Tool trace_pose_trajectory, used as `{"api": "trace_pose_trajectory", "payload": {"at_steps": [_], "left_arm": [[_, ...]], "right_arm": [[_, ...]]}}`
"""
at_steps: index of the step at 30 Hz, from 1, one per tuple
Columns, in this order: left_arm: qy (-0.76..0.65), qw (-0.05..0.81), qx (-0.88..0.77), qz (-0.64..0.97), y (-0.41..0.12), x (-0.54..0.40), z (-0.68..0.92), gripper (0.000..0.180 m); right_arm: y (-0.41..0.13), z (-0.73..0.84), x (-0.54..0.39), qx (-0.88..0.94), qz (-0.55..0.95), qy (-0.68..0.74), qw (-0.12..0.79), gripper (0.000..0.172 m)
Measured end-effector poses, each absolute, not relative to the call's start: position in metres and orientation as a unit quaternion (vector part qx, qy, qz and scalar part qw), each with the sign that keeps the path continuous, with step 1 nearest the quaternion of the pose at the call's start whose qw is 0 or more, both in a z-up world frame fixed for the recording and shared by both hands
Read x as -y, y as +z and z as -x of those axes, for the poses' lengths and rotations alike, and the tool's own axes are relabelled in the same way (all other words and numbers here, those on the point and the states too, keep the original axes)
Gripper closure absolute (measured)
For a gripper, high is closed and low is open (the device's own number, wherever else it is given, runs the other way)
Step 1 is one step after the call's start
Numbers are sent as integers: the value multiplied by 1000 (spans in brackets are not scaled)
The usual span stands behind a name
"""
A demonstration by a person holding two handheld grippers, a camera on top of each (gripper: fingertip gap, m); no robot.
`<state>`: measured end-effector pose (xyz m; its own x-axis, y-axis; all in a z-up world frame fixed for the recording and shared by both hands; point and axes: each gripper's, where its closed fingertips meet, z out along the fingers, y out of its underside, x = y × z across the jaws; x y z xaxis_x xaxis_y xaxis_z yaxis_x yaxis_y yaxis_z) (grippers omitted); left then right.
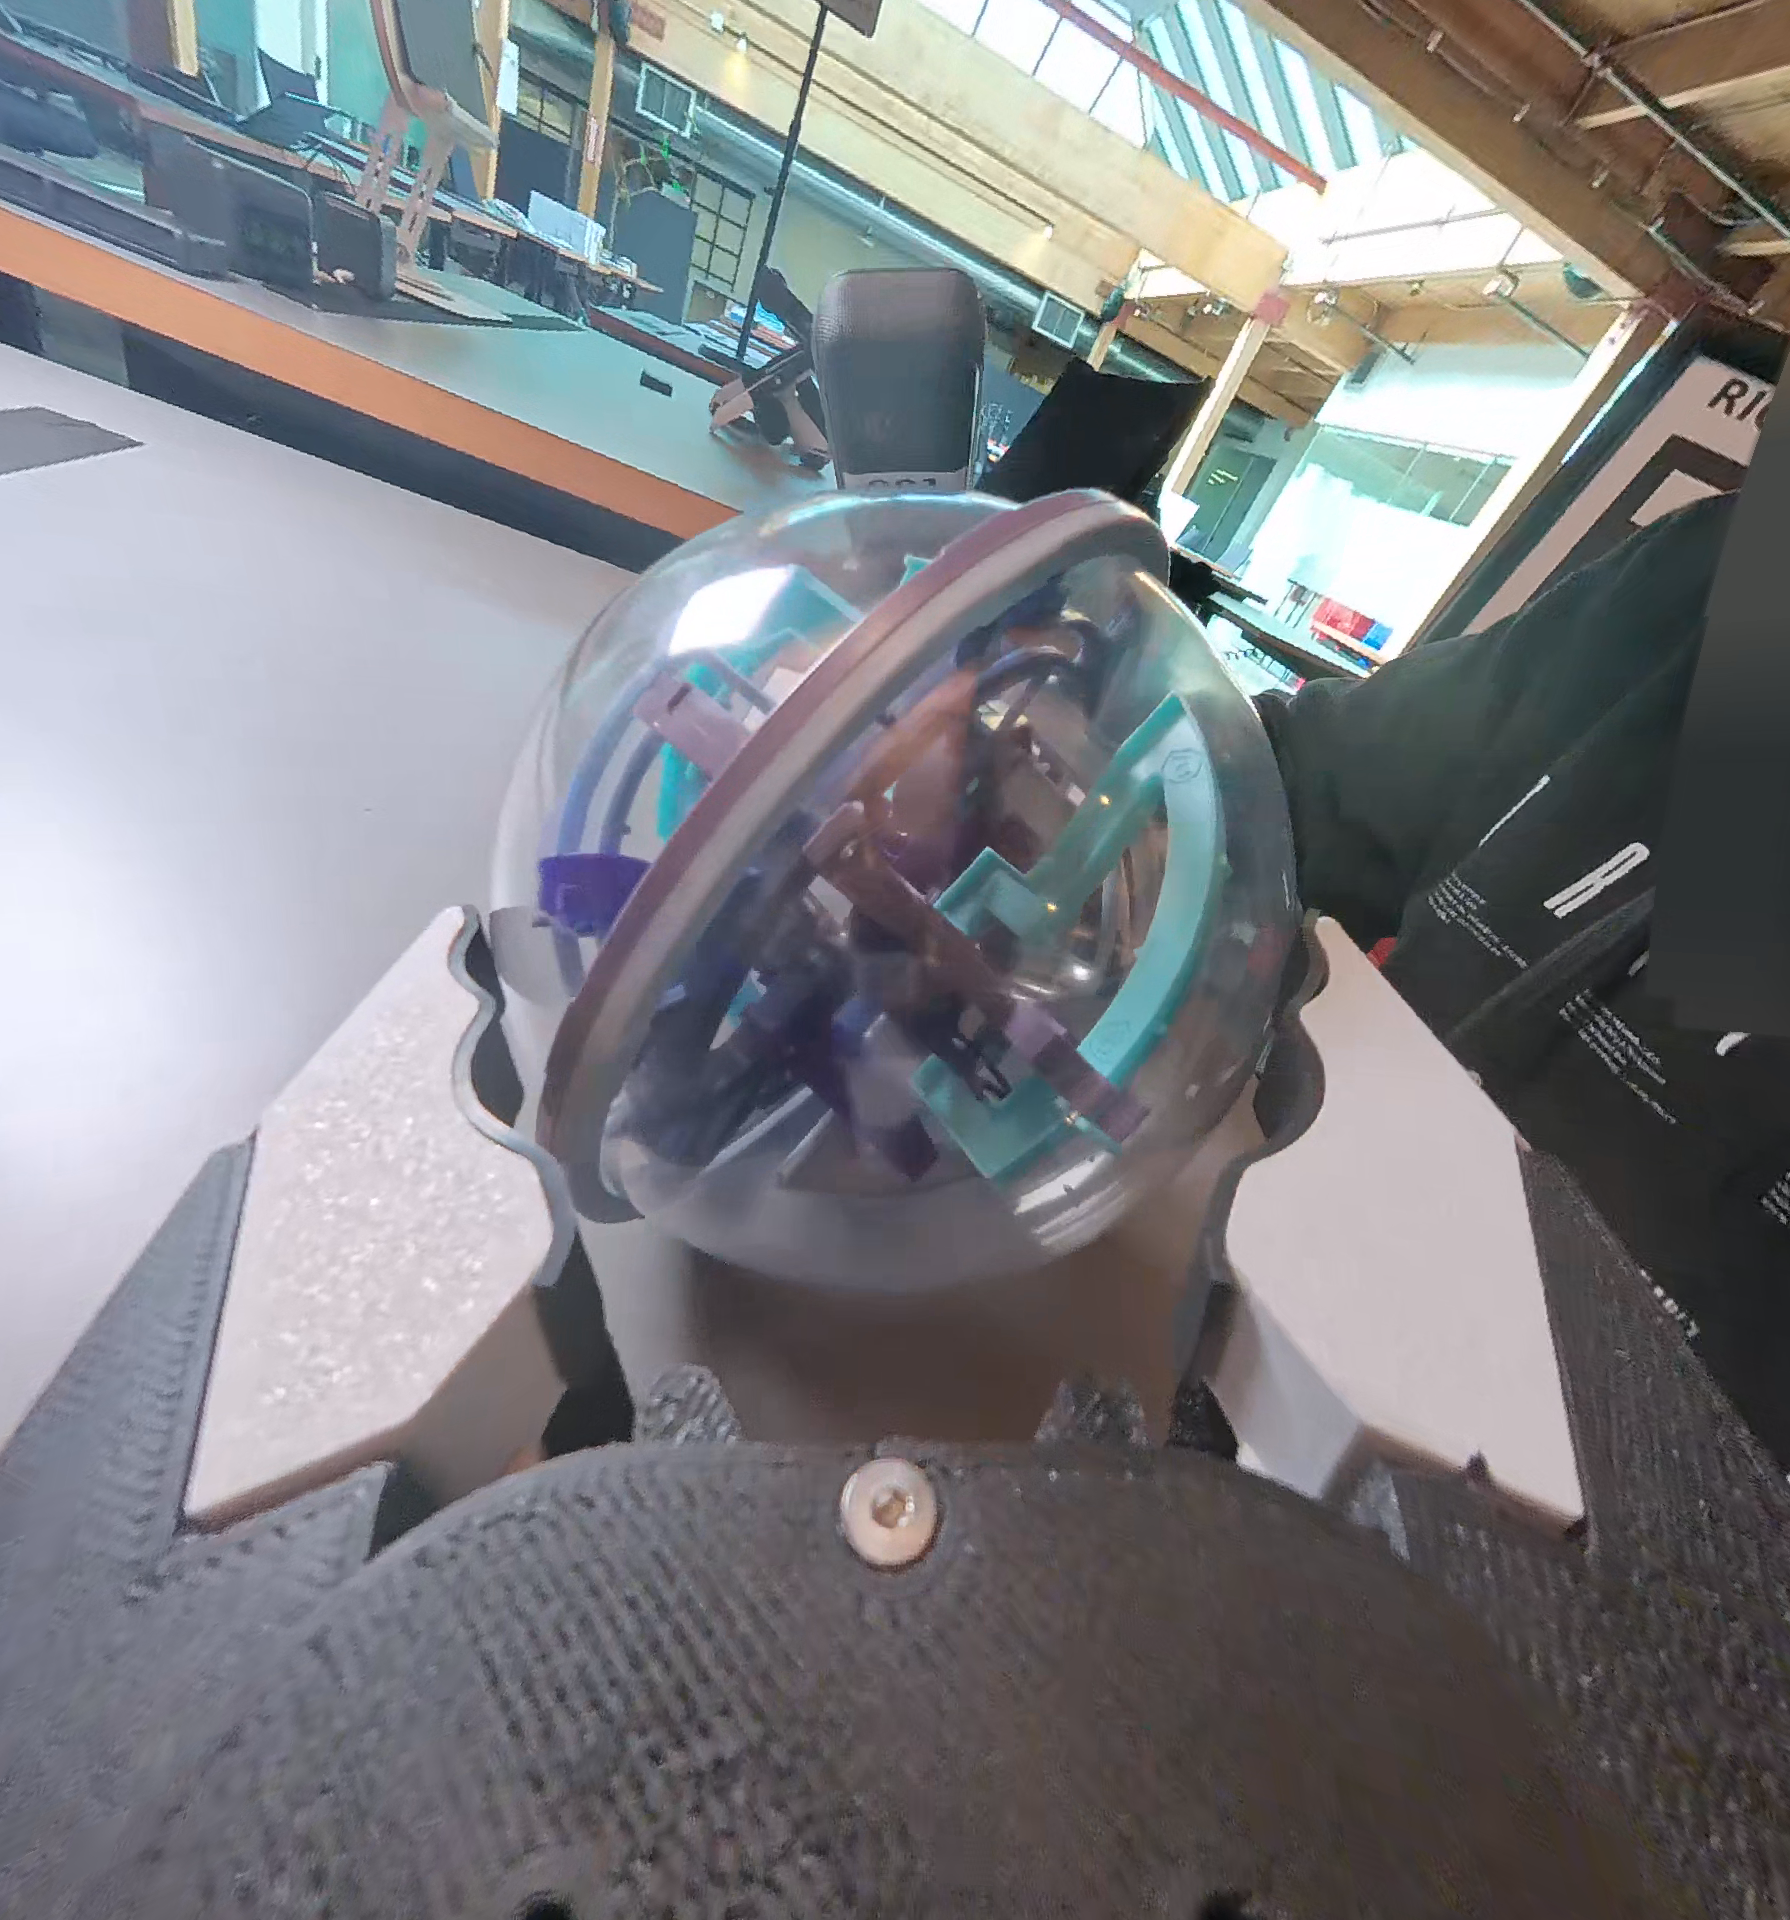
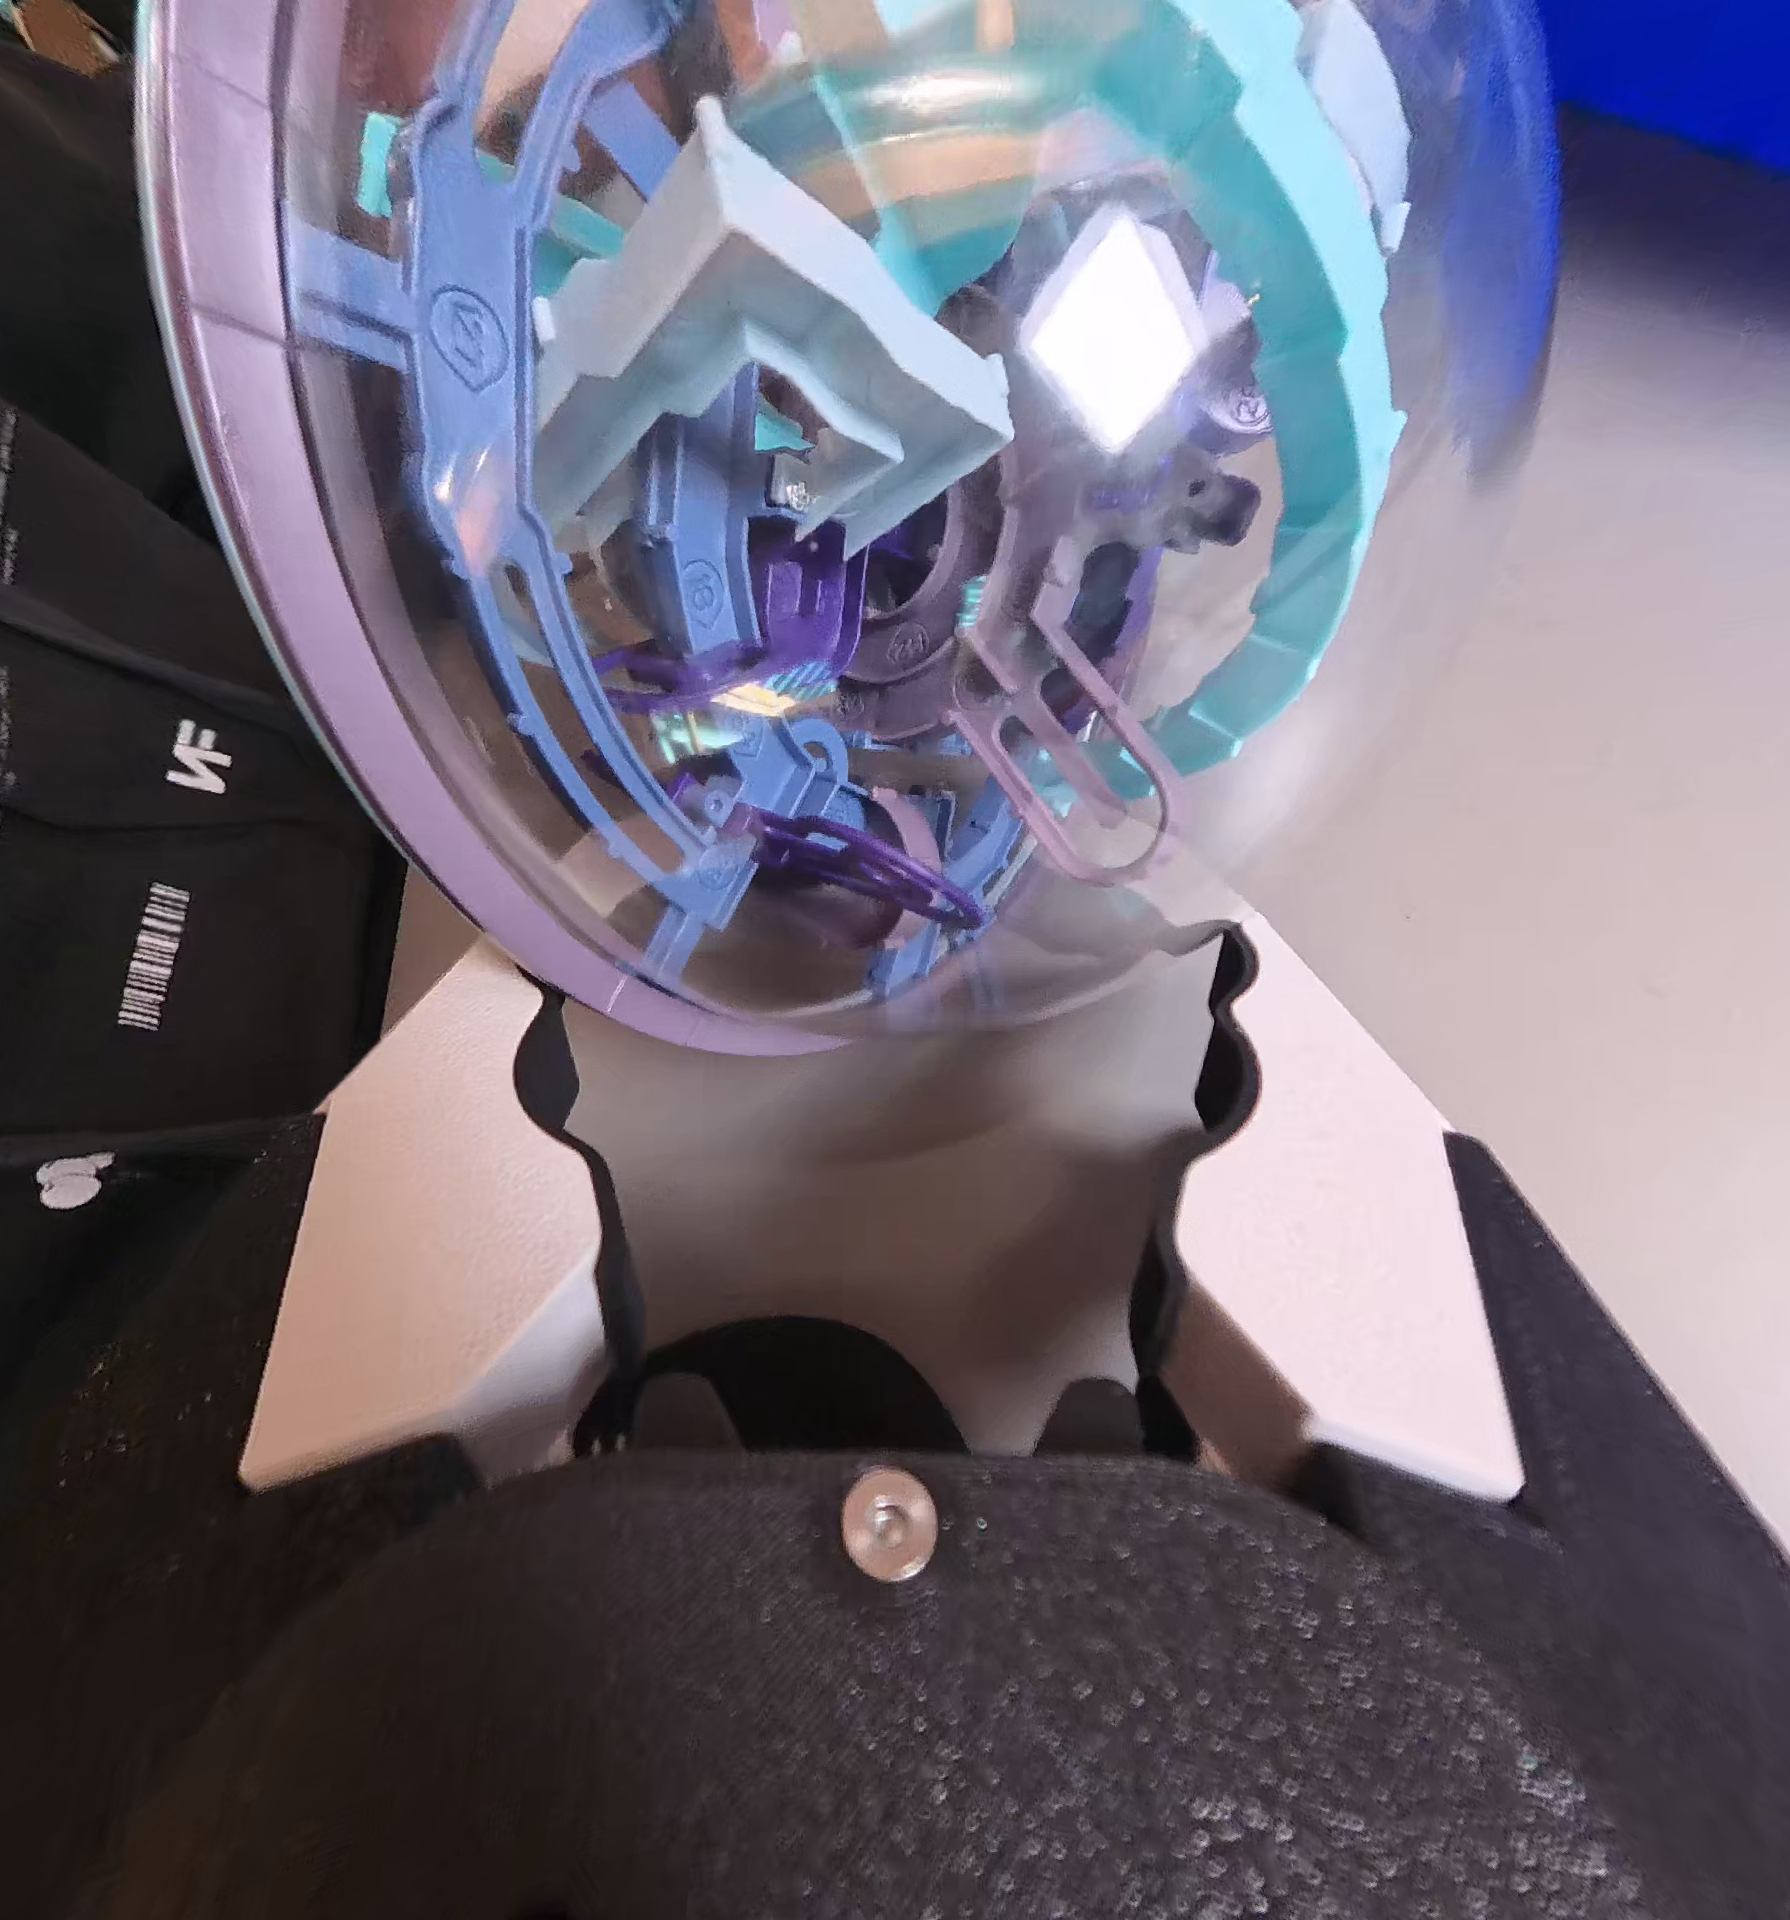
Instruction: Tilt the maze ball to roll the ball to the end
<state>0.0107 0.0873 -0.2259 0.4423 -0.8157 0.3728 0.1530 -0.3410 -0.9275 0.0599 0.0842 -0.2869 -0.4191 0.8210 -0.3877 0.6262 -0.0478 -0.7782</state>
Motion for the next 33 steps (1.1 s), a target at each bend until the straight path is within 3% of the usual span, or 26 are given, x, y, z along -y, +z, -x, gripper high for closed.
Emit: {"api": "trace_pose_trajectory", "payload": {"at_steps": [5,15,18,23,33], "left_arm": [[-467,517,-221,682,-228,-87,-6,36],[-485,487,-162,708,-240,-93,3,36],[-466,497,-156,715,-233,-96,5,36],[-445,546,-153,694,-166,-99,9,36],[-336,665,-158,648,49,-68,18,36]], "right_arm": [[-281,-58,-91,667,548,489,122,50],[-282,-42,-93,629,623,359,295,36],[-268,-34,-105,621,610,369,325,42],[-198,-28,-113,639,564,378,361,43],[3,-12,-91,677,474,387,409,44]]}}
